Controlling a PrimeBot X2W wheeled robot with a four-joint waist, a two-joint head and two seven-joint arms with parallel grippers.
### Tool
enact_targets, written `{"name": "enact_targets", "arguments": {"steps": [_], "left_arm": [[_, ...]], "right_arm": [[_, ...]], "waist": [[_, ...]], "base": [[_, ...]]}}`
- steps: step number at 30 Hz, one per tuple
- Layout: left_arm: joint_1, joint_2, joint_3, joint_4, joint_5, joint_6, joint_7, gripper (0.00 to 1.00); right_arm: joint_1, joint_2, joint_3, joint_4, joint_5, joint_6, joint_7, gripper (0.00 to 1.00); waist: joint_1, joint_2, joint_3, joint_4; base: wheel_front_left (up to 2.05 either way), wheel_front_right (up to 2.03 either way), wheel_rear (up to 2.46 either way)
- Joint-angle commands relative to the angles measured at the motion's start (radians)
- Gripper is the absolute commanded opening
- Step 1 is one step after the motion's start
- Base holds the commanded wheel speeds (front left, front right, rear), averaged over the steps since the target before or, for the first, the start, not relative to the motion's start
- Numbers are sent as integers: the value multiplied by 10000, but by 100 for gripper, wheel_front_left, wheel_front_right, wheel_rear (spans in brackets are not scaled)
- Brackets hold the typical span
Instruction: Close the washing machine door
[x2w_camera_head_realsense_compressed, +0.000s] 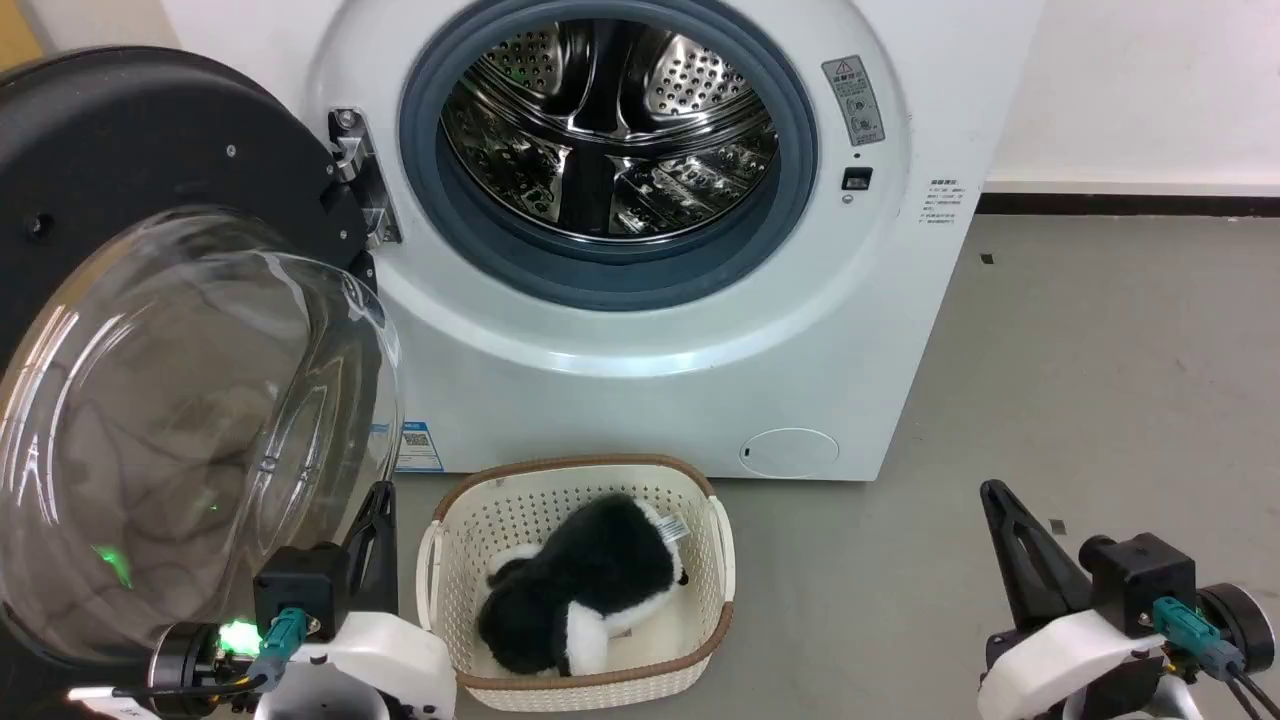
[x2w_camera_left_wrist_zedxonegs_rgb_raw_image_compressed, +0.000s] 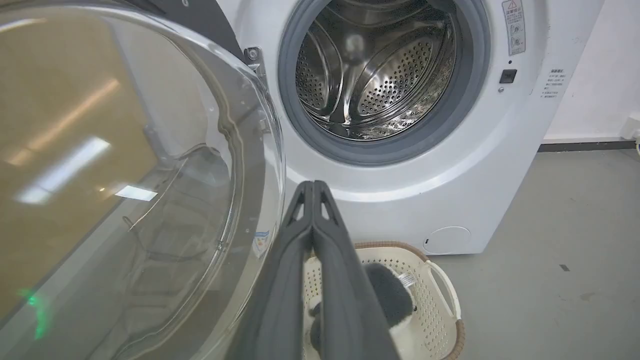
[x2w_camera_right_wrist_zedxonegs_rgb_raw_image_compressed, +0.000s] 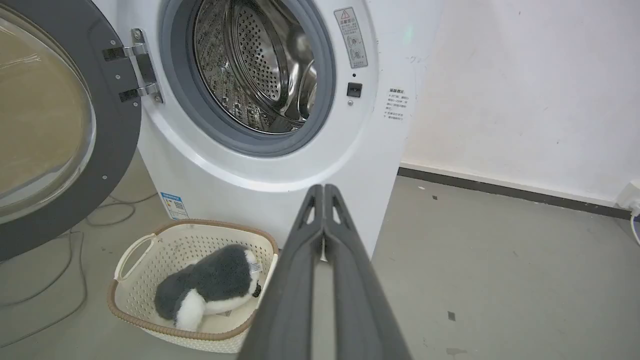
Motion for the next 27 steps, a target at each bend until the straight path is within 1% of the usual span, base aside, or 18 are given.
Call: {"name": "enact_targets", "arguments": {"steps": [1, 27], "left_arm": [[108, -11, 16, -39, 30, -41, 3, 0], [108, -11, 16, -39, 30, -41, 3, 0]], "right_arm": [[92, 51, -1, -47, -78, 8, 7, 0], [92, 51, -1, -47, -78, 8, 7, 0]], "waist": [[0, -1, 0, 0], [0, -1, 0, 0]], "base": [[0, 0, 0], [0, 0, 0]]}}
